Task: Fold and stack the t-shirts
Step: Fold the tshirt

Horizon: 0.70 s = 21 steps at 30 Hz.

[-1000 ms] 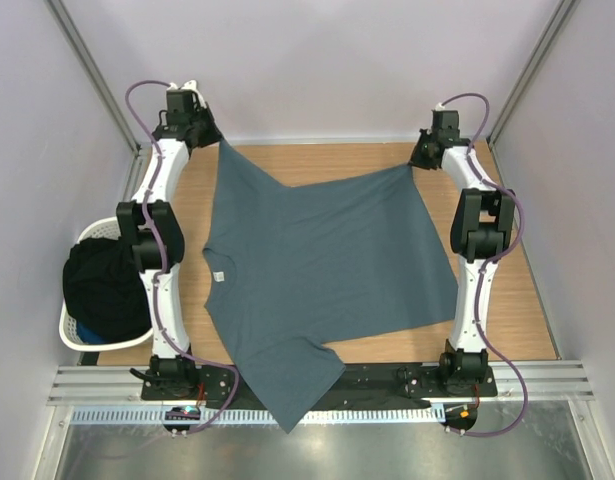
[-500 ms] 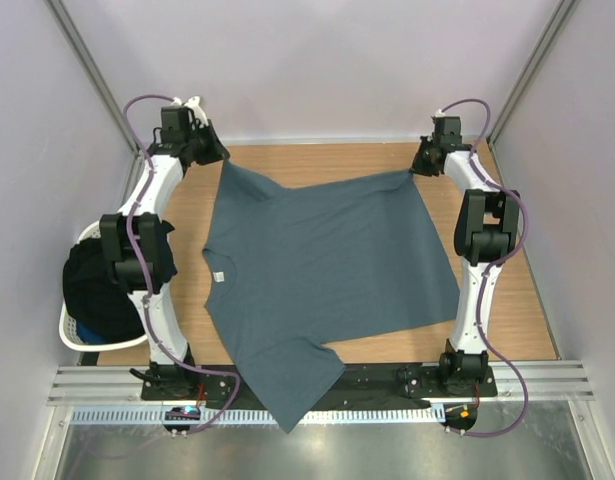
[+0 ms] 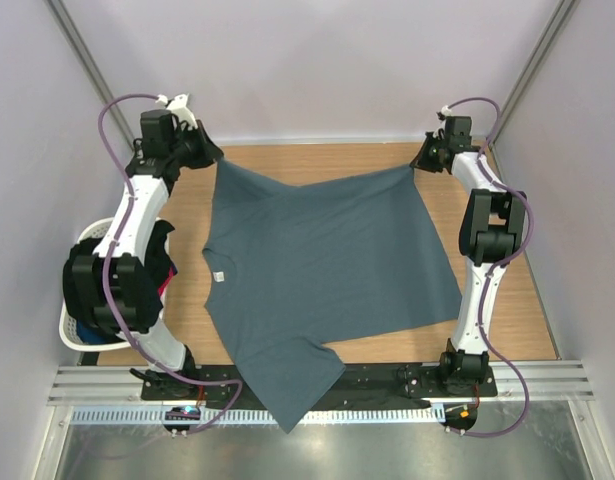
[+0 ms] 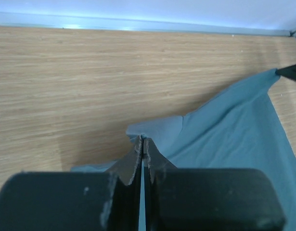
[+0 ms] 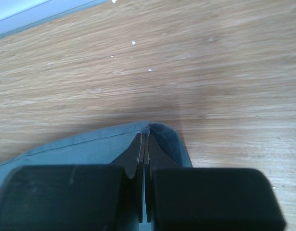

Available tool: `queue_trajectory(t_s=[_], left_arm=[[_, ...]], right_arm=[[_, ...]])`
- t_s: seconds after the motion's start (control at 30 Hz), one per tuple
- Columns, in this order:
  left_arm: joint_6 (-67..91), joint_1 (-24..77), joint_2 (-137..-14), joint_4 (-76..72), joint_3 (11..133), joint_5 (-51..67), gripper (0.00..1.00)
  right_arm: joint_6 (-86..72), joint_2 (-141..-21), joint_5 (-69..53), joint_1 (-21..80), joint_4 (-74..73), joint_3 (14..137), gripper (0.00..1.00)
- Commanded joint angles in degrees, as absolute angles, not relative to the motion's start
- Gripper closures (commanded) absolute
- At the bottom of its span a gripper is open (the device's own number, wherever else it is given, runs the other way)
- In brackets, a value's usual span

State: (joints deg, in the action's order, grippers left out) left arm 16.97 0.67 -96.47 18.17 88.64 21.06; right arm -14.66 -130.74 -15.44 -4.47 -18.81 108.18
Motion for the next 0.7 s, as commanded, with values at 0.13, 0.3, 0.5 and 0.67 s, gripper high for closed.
queue_trajectory(t_s=[0.13,0.3,0.5,0.67], left_arm=[[14.15,1.58,-90.88,18.54,83.68,23.73,1.00],[13.62,1.76,-87.72,20.83,81.48,23.47,1.00],[12.92,1.67,-81.83,24.08,76.83,23.38,1.00],[11.08,1.76,-78.14,27.59,72.78,24.26,1.00]], right_arm=[[-13.45,-126.04,-18.98,-4.31,-14.42,109.78,0.99],[-12.83,-122.80,-18.90,-4.31,-14.68,105.66,0.99],[-11.51,-117.96,-16.26,-4.57,-14.68,98.88,0.99],[-11.51,-115.76,-15.73,-5.89,-15.91,95.98,0.99]])
